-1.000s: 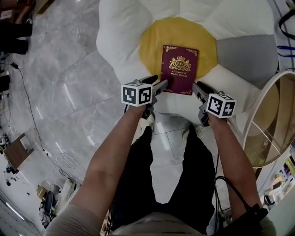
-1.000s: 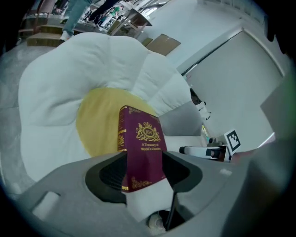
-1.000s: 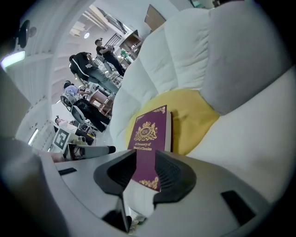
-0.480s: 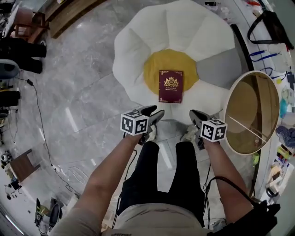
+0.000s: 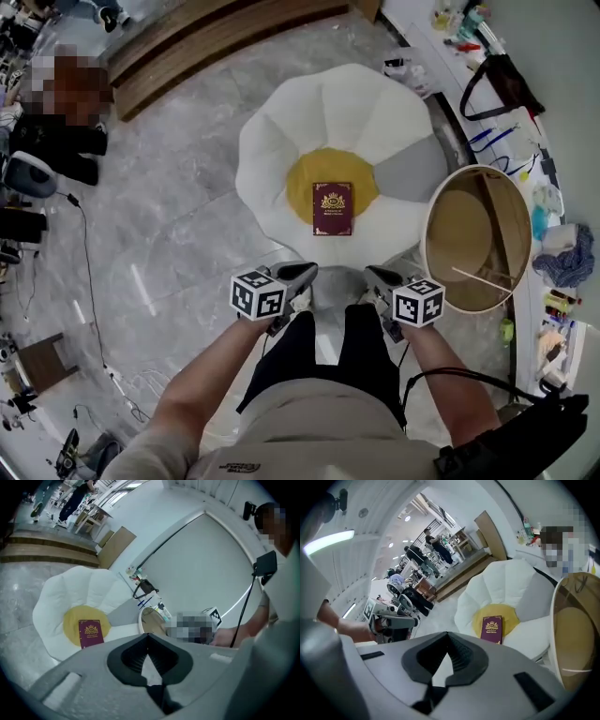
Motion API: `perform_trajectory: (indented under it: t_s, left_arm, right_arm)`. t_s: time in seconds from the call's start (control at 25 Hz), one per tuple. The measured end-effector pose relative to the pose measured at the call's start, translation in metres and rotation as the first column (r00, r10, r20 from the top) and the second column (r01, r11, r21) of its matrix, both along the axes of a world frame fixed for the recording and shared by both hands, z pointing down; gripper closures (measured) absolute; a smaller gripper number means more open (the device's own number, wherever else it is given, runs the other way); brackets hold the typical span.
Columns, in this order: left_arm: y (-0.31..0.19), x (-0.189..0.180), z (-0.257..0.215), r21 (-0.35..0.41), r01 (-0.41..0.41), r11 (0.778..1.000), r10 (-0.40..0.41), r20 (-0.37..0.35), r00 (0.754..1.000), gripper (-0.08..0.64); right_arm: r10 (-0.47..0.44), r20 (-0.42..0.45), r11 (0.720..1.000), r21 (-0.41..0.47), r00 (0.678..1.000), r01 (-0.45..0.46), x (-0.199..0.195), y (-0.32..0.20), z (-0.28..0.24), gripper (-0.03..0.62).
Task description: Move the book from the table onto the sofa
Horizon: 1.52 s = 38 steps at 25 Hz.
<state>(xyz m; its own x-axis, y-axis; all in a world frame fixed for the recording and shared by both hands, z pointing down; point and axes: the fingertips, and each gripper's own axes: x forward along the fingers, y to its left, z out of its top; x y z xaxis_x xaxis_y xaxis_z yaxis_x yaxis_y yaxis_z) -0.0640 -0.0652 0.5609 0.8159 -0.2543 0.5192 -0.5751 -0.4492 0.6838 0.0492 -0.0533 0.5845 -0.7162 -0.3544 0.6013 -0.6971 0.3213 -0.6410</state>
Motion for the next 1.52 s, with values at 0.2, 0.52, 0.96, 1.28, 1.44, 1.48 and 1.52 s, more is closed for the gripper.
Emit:
perform_trajectory:
  t_s: [0.2, 0.52, 0.96, 1.28, 1.44, 1.48, 1.52]
  left_arm:
    - [0.026, -0.004, -0.062, 0.063, -0.081, 0.995, 0.079, 0.029, 0.996, 0.552]
    - [0.060, -0.002, -0.161, 0.153, -0.138, 0.979, 0.145, -0.037, 0.989, 0.552]
    - [0.088, -0.020, -0.222, 0.280, -0.247, 0.927, 0.259, -0.004, 0.966, 0.552]
    - [0.101, -0.039, -0.229, 0.295, -0.279, 0.914, 0.295, -0.012, 0.955, 0.552]
    - [0.108, -0.049, -0.226, 0.290, -0.283, 0.914, 0.303, -0.024, 0.953, 0.552]
    - [0.110, -0.052, -0.226, 0.290, -0.285, 0.913, 0.306, -0.027, 0.952, 0.552]
    - [0.111, -0.055, -0.225, 0.290, -0.288, 0.912, 0.310, -0.030, 0.950, 0.552]
  right_arm:
    - [-0.024, -0.014, 0.997, 0.076, 1.000, 0.025, -0.006, 0.021, -0.062, 0.579]
    - [-0.013, -0.004, 0.982, 0.189, 1.000, 0.013, -0.024, 0.048, -0.146, 0.580]
    - [-0.007, -0.017, 0.951, 0.308, 1.000, 0.012, -0.060, 0.069, -0.219, 0.580]
    - [-0.044, -0.074, 0.926, 0.372, 0.996, 0.068, -0.089, 0.083, -0.243, 0.580]
    - [-0.067, -0.131, 0.907, 0.404, 0.989, 0.115, -0.106, 0.094, -0.246, 0.580]
    - [-0.064, -0.132, 0.907, 0.407, 0.989, 0.113, -0.110, 0.095, -0.247, 0.580]
    - [-0.060, -0.133, 0.906, 0.408, 0.989, 0.109, -0.113, 0.096, -0.247, 0.580]
